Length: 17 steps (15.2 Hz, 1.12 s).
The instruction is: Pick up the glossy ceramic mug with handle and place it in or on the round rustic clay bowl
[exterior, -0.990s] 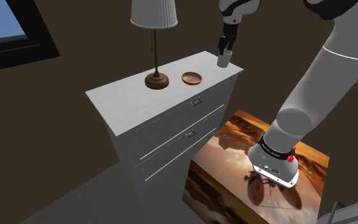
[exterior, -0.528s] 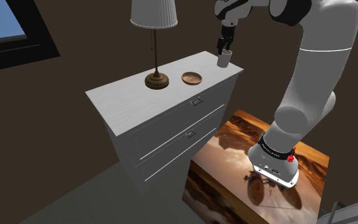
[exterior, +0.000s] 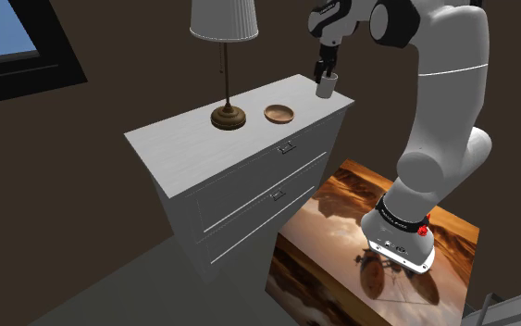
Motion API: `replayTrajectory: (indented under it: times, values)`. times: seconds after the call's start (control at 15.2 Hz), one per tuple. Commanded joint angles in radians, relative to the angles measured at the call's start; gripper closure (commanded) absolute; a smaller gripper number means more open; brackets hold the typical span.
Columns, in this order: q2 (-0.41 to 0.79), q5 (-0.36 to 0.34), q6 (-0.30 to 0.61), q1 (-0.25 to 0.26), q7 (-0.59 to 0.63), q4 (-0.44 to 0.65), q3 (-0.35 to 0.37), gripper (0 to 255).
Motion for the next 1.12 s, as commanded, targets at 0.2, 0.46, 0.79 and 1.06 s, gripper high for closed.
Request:
replayTrajectory:
  times: [0.2, 0.46, 0.79, 1.06]
  values:
    - [0.017, 0.008, 0.041, -0.004, -0.007, -0.025, 0.004, 0]
    - [0.017, 0.008, 0.041, -0.004, -0.007, -0.025, 0.004, 0]
    - [0.017, 0.008, 0.041, -0.004, -0.007, -0.025, 0.004, 255]
    - [0.017, 0.008, 0.041, -0.004, -0.007, -0.025, 0.004, 255]
